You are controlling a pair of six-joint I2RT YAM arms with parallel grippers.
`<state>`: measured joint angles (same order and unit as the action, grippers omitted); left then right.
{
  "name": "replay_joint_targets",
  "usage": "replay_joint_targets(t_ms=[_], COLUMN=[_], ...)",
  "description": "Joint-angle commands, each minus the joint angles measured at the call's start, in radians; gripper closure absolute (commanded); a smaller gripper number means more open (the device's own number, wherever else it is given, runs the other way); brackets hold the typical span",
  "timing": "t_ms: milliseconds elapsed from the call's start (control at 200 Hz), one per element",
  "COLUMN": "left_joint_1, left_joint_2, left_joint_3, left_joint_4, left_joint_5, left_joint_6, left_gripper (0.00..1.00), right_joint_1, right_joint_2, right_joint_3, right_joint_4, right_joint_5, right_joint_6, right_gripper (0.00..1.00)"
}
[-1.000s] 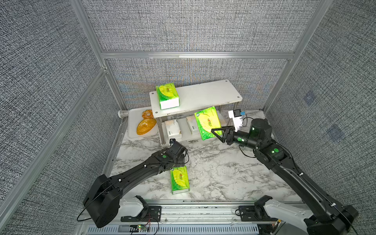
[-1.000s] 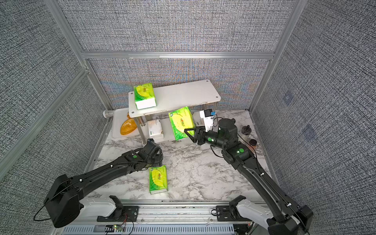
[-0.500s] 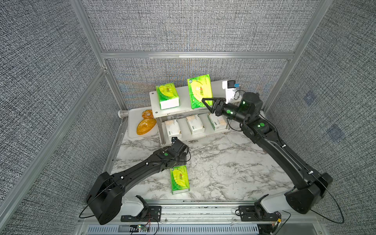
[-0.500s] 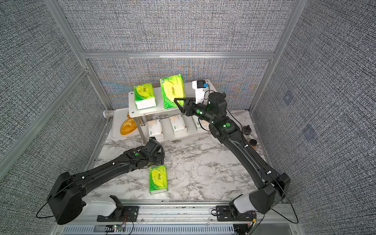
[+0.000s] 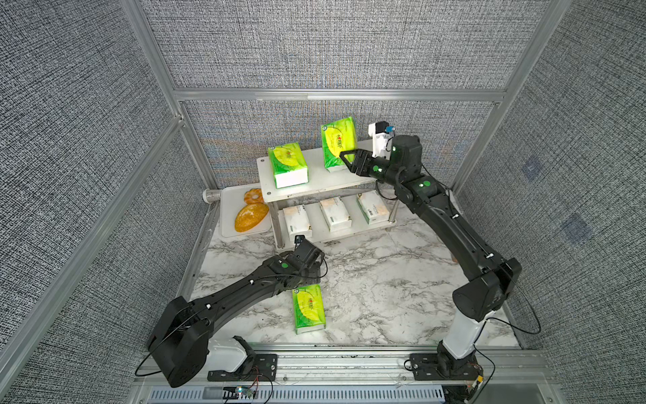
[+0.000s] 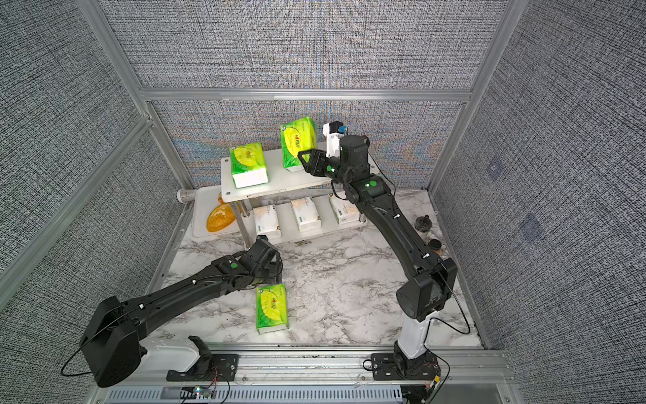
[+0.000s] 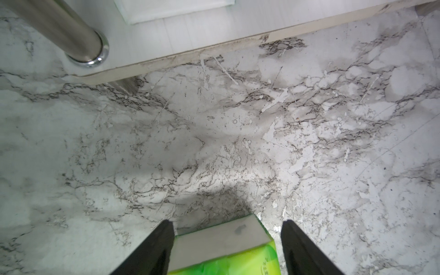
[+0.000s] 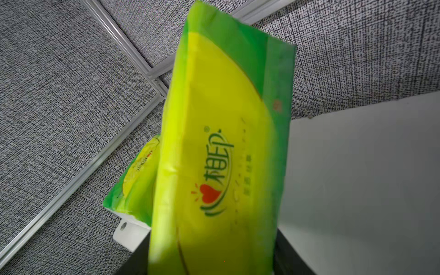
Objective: Place the tissue boxes on the shelf by color
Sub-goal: Place a box of tissues on the shelf.
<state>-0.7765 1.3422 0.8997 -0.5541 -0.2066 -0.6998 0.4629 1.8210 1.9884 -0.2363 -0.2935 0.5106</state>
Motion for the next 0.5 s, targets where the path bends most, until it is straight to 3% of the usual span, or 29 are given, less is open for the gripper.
replay_joint_targets(t_ms=[0, 250, 495], left_joint_1=[0.0, 0.0, 0.0], left_joint_2=[-0.005, 0.006, 0.007], left_joint_3=[0.001, 0.002, 0.011], left_joint_4=[-0.003, 0.007, 0.011], left_joint_5=[-0.004, 0.0, 0.002], left_joint_6=[0.011, 0.011, 0.01], left_gripper=[0.24, 0.24, 0.24], right_joint_1=[-0.011, -0.028, -0.038], right_joint_2=[0.015, 0.058, 0.07], right_joint_3=[0.015, 0.081, 0.079], right_joint_4=[-0.014, -0.101, -0.109], right_joint_5=[-0.019, -0.055, -0.019], right_joint_6=[0.0, 0.0, -0.003], right_gripper=[0.43, 0.4, 0.29])
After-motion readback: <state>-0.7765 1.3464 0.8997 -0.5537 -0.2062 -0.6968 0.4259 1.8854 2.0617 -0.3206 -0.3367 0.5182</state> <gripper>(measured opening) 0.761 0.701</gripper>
